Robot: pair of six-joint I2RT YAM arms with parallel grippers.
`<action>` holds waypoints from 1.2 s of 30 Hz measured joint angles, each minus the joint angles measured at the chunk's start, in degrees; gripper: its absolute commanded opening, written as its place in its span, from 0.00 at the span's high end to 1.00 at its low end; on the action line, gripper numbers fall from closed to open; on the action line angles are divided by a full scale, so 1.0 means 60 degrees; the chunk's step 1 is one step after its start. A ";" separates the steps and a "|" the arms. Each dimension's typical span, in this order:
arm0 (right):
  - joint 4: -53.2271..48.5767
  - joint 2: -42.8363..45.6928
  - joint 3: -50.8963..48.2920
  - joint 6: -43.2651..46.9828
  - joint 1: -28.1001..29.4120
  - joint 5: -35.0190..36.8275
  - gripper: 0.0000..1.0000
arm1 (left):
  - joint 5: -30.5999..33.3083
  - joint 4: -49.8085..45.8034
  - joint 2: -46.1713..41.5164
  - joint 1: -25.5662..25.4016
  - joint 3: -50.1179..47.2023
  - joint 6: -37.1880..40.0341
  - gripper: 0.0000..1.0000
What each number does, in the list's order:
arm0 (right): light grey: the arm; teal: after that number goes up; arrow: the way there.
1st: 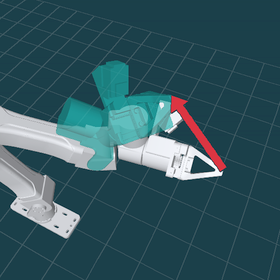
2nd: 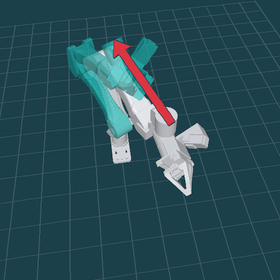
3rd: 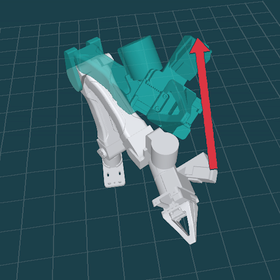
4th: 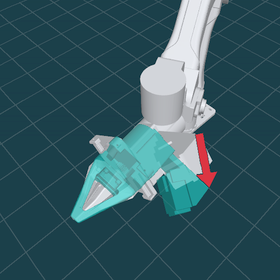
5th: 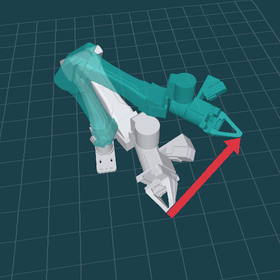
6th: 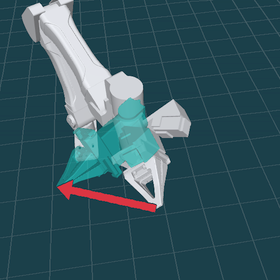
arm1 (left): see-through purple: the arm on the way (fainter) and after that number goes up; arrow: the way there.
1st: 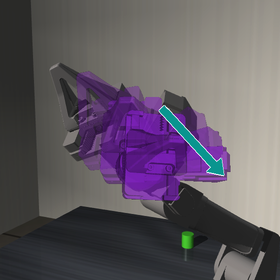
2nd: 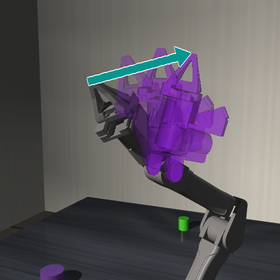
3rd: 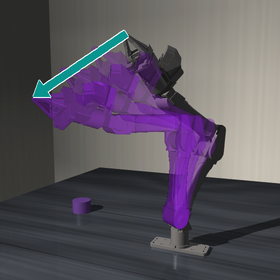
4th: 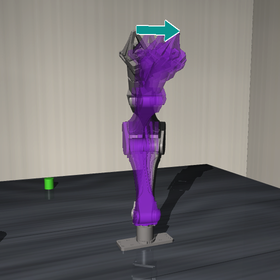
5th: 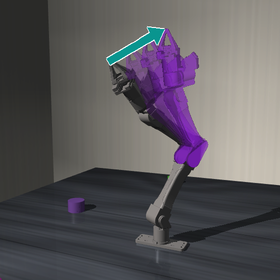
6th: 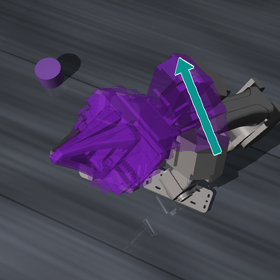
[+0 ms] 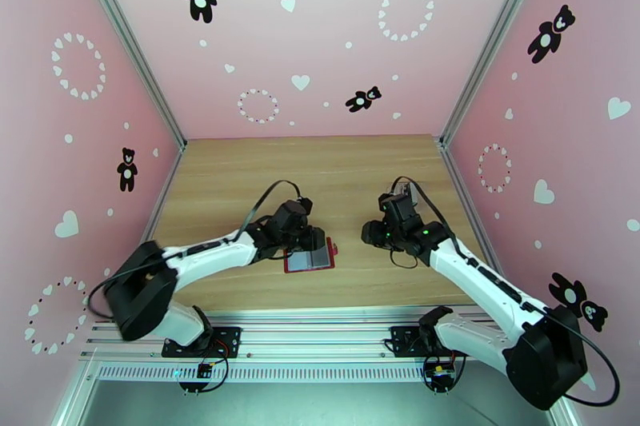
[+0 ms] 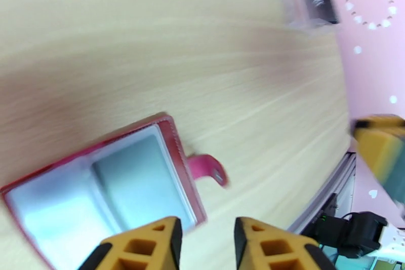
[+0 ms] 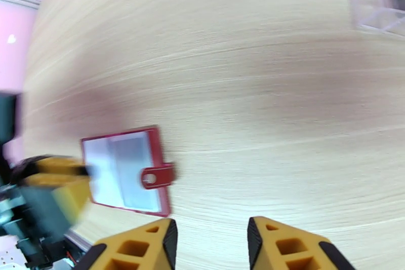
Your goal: Put the credit cards into the card holder
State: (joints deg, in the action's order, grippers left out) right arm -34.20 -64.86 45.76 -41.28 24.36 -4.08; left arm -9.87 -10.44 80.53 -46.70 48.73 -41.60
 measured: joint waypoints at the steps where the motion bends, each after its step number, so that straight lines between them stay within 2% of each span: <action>1: -0.0226 -0.0219 0.0321 0.0160 -0.0197 0.0120 0.52 | 0.0189 -0.0240 -0.0579 0.0000 -0.0025 0.0073 0.62; 4: -0.0816 -0.1115 0.1712 0.0699 -0.0678 0.0707 0.47 | 0.0805 -0.0911 -0.2375 0.0000 -0.0339 0.0164 0.60; 8: -0.1475 -0.2452 0.3832 0.1523 -0.1370 0.1570 0.46 | 0.1559 -0.2233 -0.4255 0.0000 -0.1129 0.0175 0.57; 12: -0.2073 -0.3763 0.5322 0.2259 -0.2280 0.2171 0.46 | 0.2098 -0.3687 -0.5533 0.0000 -0.1741 0.0160 0.54; 16: -0.2739 -0.4707 0.5963 0.2940 -0.3005 0.2514 0.46 | 0.2371 -0.4696 -0.6535 -0.0004 -0.1996 0.0146 0.53; 24: -0.3340 -0.6258 0.6728 0.3632 -0.3971 0.2255 0.46 | 0.2801 -0.5100 -0.6459 -0.0004 -0.2153 0.0146 0.53; 36: -0.3570 -0.7825 0.7894 0.3810 -0.4007 0.2262 0.47 | 0.3020 -0.5151 -0.6492 -0.0004 -0.2222 0.0146 0.52</action>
State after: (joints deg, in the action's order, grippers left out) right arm -55.61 -111.81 93.12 -18.41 0.32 9.50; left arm 8.25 -41.34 41.58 -46.72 35.40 -40.73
